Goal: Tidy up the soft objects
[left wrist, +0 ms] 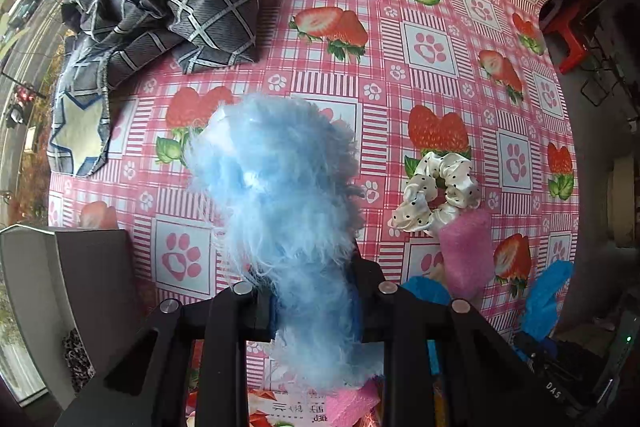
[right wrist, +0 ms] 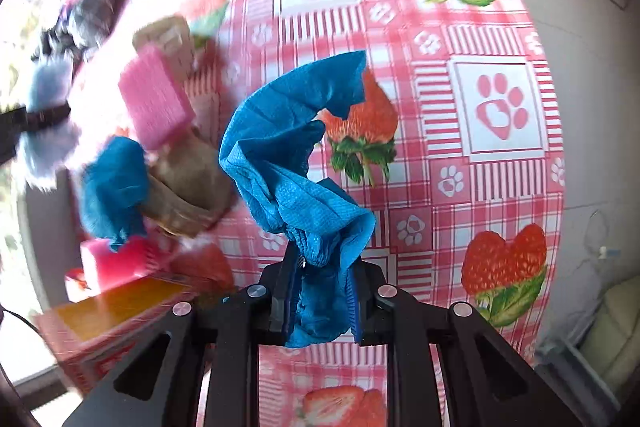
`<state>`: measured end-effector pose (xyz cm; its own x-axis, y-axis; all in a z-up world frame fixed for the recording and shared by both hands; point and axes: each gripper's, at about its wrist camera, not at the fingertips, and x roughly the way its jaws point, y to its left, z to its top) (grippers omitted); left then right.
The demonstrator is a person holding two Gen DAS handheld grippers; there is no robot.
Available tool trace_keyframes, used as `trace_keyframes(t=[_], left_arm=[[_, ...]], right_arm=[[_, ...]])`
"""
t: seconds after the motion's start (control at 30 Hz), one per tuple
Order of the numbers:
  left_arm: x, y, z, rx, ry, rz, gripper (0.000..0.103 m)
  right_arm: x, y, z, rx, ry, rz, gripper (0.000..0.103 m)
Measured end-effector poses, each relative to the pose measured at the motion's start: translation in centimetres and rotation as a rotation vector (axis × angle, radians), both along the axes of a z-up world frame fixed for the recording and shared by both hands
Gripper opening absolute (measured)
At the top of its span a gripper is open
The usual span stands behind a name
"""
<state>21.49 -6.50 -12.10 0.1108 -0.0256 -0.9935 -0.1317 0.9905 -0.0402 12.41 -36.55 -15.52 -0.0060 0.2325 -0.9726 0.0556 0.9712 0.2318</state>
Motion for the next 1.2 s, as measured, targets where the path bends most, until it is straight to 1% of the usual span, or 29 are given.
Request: trace_keyframes(t=[0.07, 0.17, 0.33, 0.53, 0.63, 0.77, 0.87, 1.0, 1.1, 1.2], left_arm=[[-0.3, 0.0, 0.7, -0.003, -0.018, 0.014, 0.028], [-1.9, 1.1, 2.5, -0.019, -0.050, 0.034, 0.028], [-4.8, 1.6, 4.5, 0.011, -0.077, 0.008, 0.028], [-9.5, 1.4, 5.9, 0.024, -0.074, -0.058, 0.028], [-12.0, 1.5, 6.5, 0.028, -0.078, -0.083, 0.028], [-14.8, 1.6, 7.1, 0.033, -0.070, -0.117, 0.028], [-16.7, 1.6, 7.5, 0.045, -0.065, -0.147, 0.028], [-18.8, 1.8, 8.6, 0.047, -0.084, -0.176, 0.028], [-20.3, 2.3, 9.5, 0.054, -0.113, -0.194, 0.028], [-21.4, 2.8, 9.9, 0.061, -0.108, -0.196, 0.028]], right_arm=[[0.1, -1.0, 1.0, 0.025, -0.010, -0.029, 0.021], [0.4, -0.8, 2.9, 0.055, -0.019, -0.058, 0.021], [-0.2, -1.7, 5.6, 0.100, -0.052, -0.067, 0.021], [-2.2, 1.5, 8.8, 0.115, -0.128, -0.046, 0.021], [-3.0, 3.8, 10.1, 0.124, -0.161, -0.042, 0.021], [-4.1, 5.4, 12.3, 0.125, -0.207, -0.035, 0.021], [-5.1, 6.4, 13.8, 0.116, -0.226, -0.022, 0.021], [-6.9, 8.4, 15.4, 0.070, -0.233, 0.026, 0.021], [-8.7, 10.9, 16.0, 0.023, -0.239, 0.100, 0.022], [-10.3, 13.6, 16.2, 0.025, -0.229, 0.173, 0.022]])
